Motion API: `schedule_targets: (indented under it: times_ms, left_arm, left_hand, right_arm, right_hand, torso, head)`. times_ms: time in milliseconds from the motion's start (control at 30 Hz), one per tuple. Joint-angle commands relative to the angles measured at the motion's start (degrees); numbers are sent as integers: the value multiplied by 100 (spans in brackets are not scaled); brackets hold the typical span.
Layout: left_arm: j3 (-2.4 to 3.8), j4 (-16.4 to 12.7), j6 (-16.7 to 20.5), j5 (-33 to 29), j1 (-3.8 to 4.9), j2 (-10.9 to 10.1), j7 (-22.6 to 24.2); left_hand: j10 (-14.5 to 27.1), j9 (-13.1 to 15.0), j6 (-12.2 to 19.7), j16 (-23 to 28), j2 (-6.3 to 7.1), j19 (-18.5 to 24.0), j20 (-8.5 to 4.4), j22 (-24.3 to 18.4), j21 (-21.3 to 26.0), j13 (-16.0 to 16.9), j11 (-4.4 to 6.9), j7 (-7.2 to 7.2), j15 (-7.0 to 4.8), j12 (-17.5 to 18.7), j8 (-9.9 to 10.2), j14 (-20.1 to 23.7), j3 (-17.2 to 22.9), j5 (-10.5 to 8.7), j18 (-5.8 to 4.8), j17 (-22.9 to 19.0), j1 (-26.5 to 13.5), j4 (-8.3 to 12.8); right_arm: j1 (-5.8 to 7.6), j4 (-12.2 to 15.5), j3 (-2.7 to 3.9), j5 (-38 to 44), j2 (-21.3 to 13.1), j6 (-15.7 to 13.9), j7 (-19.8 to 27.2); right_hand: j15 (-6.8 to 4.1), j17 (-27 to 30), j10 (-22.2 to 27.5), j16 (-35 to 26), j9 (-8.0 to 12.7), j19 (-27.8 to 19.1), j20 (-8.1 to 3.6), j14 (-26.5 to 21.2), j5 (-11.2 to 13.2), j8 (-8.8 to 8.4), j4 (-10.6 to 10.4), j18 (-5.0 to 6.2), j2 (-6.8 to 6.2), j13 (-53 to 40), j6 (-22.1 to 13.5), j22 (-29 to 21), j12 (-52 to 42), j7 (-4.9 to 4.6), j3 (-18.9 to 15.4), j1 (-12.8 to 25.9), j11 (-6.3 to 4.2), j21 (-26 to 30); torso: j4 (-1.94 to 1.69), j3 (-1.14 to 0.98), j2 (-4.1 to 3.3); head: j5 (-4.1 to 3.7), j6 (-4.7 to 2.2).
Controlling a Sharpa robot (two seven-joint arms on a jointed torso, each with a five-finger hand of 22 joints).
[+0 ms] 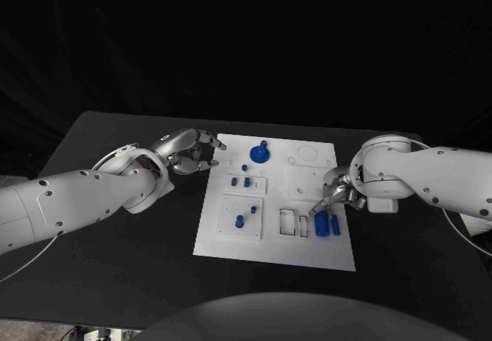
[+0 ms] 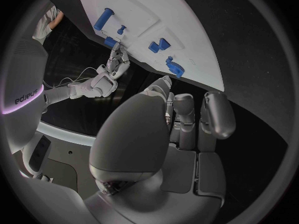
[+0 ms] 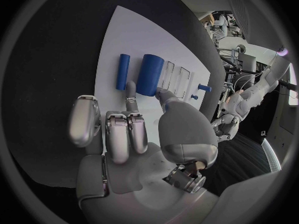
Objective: Assemble the parts on the task board
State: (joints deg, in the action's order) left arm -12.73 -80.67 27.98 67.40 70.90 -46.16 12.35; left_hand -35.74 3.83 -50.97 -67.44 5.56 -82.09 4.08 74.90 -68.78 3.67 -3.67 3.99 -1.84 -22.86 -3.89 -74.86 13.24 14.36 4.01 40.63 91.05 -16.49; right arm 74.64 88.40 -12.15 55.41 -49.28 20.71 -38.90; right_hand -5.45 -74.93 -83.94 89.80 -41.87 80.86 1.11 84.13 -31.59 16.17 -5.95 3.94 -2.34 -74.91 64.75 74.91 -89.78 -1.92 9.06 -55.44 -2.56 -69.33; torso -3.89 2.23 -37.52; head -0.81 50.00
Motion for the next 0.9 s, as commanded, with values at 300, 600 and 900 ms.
schedule_targets:
  times_ms: [300,600,900]
  left_arm:
    - [4,-1,-63,-18,-3,-5,-33]
    - [4,8,-73,-18,-3,5,-50]
    - [4,20,-98,-18,-3,28,-70]
  left_hand:
    - [-44,1,-2,-17,-10,1,46,945,-10,-2,1,37,11,-15,-8,7,58,38,28,-8,74,8]
    - [-44,0,-2,-14,-8,1,45,945,-8,-2,0,36,11,-14,-7,9,66,39,29,-14,82,9]
    - [-42,-1,-1,-11,-4,1,45,945,-9,-3,-2,35,11,-11,-5,12,77,40,29,-19,93,10]
  right_arm:
    - [182,103,1,-925,-106,-403,72]
    - [283,135,2,-1205,-21,-485,80]
    - [294,121,2,-1320,165,-386,94]
  right_hand:
    - [-29,-1507,-606,20,-176,-137,-31,587,-51,22,641,111,20,-1509,-264,811,-22,98,719,102,-30,286]
    - [-19,-1507,-606,20,-223,-181,-24,587,-45,6,658,128,11,-1509,-314,785,-22,83,758,127,-18,385]
    - [-4,-1507,-606,20,-257,-209,-11,587,3,-31,686,137,15,-1509,-376,771,-22,64,809,134,0,449]
  torso:
    - [-11,4,2]
    - [-6,6,2]
    - [-6,7,5]
  head:
    - [14,0]
    - [12,0]
    - [5,0]
